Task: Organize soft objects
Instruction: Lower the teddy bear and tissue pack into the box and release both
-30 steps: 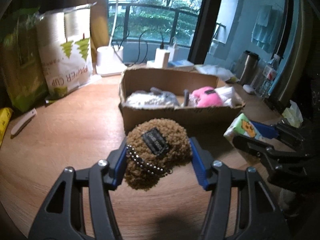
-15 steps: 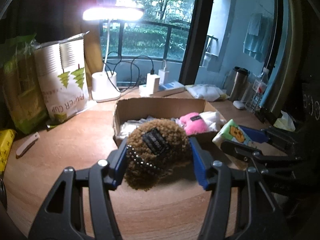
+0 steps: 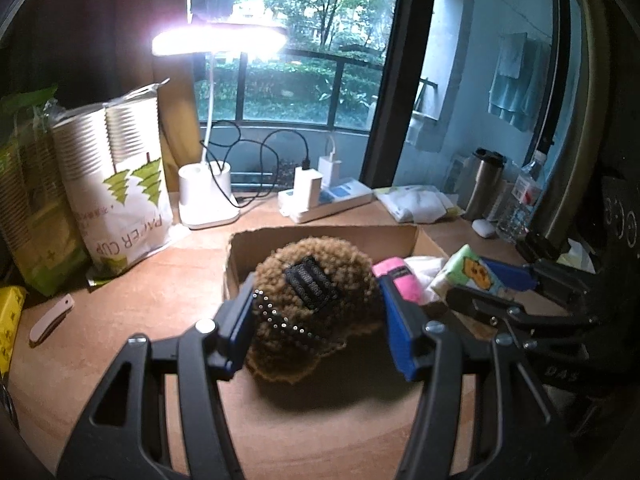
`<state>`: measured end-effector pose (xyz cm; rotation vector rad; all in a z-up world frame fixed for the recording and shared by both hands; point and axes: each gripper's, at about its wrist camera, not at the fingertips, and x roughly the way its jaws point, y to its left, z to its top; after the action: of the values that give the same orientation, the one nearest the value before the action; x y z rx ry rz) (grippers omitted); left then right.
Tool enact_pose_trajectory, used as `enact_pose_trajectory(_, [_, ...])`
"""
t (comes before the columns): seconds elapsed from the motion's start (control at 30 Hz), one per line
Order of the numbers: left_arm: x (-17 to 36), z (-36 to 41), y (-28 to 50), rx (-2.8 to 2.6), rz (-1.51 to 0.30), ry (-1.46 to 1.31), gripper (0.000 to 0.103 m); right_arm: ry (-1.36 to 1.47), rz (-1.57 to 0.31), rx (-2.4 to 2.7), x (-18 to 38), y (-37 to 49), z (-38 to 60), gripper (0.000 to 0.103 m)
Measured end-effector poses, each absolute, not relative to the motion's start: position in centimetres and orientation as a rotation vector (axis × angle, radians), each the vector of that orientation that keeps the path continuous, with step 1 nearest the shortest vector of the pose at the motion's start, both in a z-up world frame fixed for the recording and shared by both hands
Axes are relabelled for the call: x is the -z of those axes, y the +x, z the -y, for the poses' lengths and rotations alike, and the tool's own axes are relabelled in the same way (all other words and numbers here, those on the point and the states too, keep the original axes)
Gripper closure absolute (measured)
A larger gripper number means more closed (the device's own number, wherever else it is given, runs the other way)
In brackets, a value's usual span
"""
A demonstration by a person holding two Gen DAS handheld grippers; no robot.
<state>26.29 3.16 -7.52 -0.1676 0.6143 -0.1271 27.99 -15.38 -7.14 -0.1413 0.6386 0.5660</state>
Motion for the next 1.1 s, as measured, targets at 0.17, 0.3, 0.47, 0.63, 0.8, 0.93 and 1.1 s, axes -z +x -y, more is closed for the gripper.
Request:
enact_pose_trajectory(0.17, [8.7,-2.8,28.3,0.112,-0.664,-0.160,0.045,-0.134,-0.661,-0.574,8.0,29.8,15.3,0.052])
enact_pose_trajectory(0.3, [9.6,-2.5,29.7,0.106,-0.689,-0.157,0.045,-0.125,-0.682,-0.579,8.9,31.2,15.3,0.052])
enact_pose_trajectory(0.47, [10.7,-2.1,31.4,0.101,-0.719,-0.159,0.045,-0.115,-0.703,-0.582,9.8,32.9,15.3,0.052])
enact_pose_trajectory(0.63, [11.8,-1.7,33.0,0.096,-0.747,-0.154,0.045,-0.107,-0.716,-0.585,10.4,34.5,15.3,0.052])
enact_pose_trajectory(0.8, [12.3,-1.5,34.4,0.080,-0.759,-0.149,0.045,-0.102,-0.723,-0.590,10.9,36.1,15.1,0.052])
enact_pose_trajectory(0.93, [12.6,-1.9,35.4,0.065,-0.767,-0.169,0.042,-0.111,-0.733,-0.592,11.0,36.9,14.7,0.052])
enact_pose_trajectory(1.1, [13.0,-2.7,36.1,0.058,-0.775,-0.193,0.037,-0.121,-0.738,-0.592,11.2,37.7,14.1,0.052])
